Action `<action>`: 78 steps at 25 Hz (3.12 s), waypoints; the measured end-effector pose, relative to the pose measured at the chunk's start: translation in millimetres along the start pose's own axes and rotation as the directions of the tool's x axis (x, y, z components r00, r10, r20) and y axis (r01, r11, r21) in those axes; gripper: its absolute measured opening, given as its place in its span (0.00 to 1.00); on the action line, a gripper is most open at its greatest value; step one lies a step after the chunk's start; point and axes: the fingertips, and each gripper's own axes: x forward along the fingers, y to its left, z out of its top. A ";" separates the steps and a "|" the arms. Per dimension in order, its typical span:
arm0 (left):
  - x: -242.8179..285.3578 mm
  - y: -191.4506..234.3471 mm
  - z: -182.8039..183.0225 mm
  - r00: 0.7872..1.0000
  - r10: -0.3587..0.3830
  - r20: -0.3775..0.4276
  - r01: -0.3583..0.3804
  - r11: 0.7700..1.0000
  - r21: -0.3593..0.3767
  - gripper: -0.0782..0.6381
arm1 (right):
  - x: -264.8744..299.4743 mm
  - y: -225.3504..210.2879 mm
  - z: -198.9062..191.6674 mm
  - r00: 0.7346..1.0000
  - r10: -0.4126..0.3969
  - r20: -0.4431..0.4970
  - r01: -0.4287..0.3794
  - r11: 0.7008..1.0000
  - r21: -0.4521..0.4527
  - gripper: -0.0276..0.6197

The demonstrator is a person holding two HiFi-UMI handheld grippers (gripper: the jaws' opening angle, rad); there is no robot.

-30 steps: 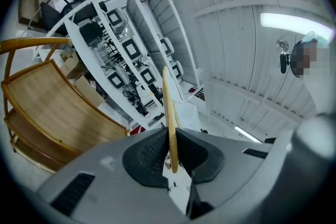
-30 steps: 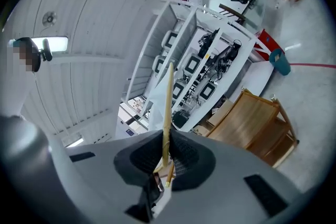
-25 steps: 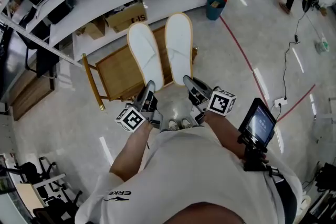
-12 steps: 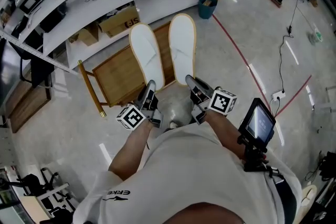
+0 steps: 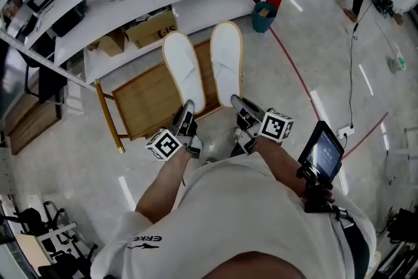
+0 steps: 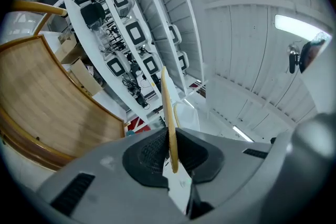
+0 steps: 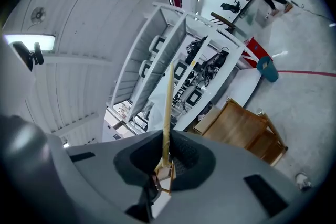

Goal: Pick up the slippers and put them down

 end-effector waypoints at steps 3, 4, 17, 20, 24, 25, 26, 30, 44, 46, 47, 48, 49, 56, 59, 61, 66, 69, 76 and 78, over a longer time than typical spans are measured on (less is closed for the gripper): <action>15.3 2.5 -2.4 1.000 0.012 0.017 -0.012 1.000 0.002 0.15 | 5.2 -10.9 16.1 1.000 0.007 -0.014 -0.007 1.000 -0.006 0.09; 20.0 3.3 -3.0 1.000 0.017 0.024 -0.017 1.000 0.002 0.15 | 6.7 -15.3 20.3 1.000 0.010 -0.021 -0.010 1.000 -0.005 0.09; 72.3 32.4 -23.2 0.988 0.142 0.064 -0.140 0.990 -0.034 0.15 | 33.7 -83.1 56.6 0.989 0.019 -0.148 -0.011 0.999 0.052 0.09; 79.7 41.3 -26.2 0.983 0.170 0.068 -0.167 0.985 -0.049 0.15 | 40.6 -93.7 60.4 0.983 0.016 -0.182 -0.006 0.998 0.058 0.09; 88.7 53.6 -36.1 0.973 0.220 0.073 -0.214 0.974 -0.073 0.15 | 45.3 -112.2 59.8 0.970 0.013 -0.243 0.004 0.997 0.072 0.09; 90.0 57.1 -39.1 0.969 0.236 0.074 -0.230 0.970 -0.080 0.15 | 45.9 -117.8 58.0 0.965 0.012 -0.263 0.008 0.997 0.075 0.09; 91.4 60.8 -41.9 0.965 0.252 0.075 -0.245 0.966 -0.086 0.15 | 46.6 -123.5 56.5 0.960 0.010 -0.281 0.013 0.997 0.080 0.09; 96.1 75.5 -55.1 0.953 0.295 0.068 -0.285 0.950 -0.129 0.15 | 52.2 -144.8 50.7 0.937 -0.002 -0.349 0.040 0.994 0.101 0.09; 90.5 128.2 -82.4 0.914 0.406 0.014 -0.393 0.892 -0.224 0.15 | 78.0 -191.7 15.1 0.868 -0.040 -0.495 0.122 0.983 0.135 0.09; 92.4 134.5 -88.4 0.911 0.412 -0.004 -0.402 0.887 -0.227 0.15 | 77.5 -198.6 9.6 0.859 -0.047 -0.509 0.135 0.981 0.138 0.09; 93.6 138.0 -91.8 0.910 0.415 -0.013 -0.406 0.884 -0.231 0.15 | 77.3 -202.5 7.0 0.855 -0.051 -0.516 0.142 0.980 0.140 0.09; 94.5 141.7 -95.3 0.908 0.418 -0.022 -0.411 0.881 -0.236 0.15 | 77.1 -206.7 4.4 0.851 -0.055 -0.522 0.150 0.978 0.142 0.09; 94.9 145.3 -98.9 0.906 0.423 -0.029 -0.417 0.876 -0.241 0.15 | 76.9 -211.0 1.9 0.847 -0.059 -0.528 0.159 0.976 0.146 0.09; 90.8 163.2 -120.0 0.887 0.456 -0.067 -0.456 0.846 -0.277 0.15 | 76.0 -230.9 -11.4 0.821 -0.067 -0.567 0.201 0.964 0.177 0.09; 89.5 169.3 -125.4 0.881 0.467 -0.076 -0.467 0.834 -0.292 0.15 | 76.6 -237.6 -16.3 0.808 -0.069 -0.584 0.212 0.961 0.180 0.09; 88.8 173.6 -127.4 0.878 0.473 -0.081 -0.474 0.828 -0.301 0.15 | 77.0 -242.3 -19.5 0.802 -0.073 -0.593 0.223 0.957 0.184 0.09; 84.8 184.9 -133.7 0.870 0.484 -0.096 -0.486 0.811 -0.325 0.15 | 78.3 -251.8 -26.8 0.795 -0.067 -0.603 0.246 0.944 0.219 0.09; 82.4 190.6 -136.9 0.869 0.483 -0.104 -0.487 0.803 -0.344 0.15 | 77.2 -259.0 -30.3 0.792 -0.075 -0.606 0.266 0.936 0.230 0.09; 76.2 204.4 -143.8 0.862 0.490 -0.131 -0.501 0.783 -0.369 0.15 | 76.0 -269.4 -36.6 0.795 -0.090 -0.600 0.298 0.919 0.257 0.09; 74.0 207.0 -145.8 0.860 0.490 -0.140 -0.504 0.778 -0.374 0.15 | 74.4 -271.1 -38.9 0.795 -0.098 -0.599 0.309 0.915 0.261 0.09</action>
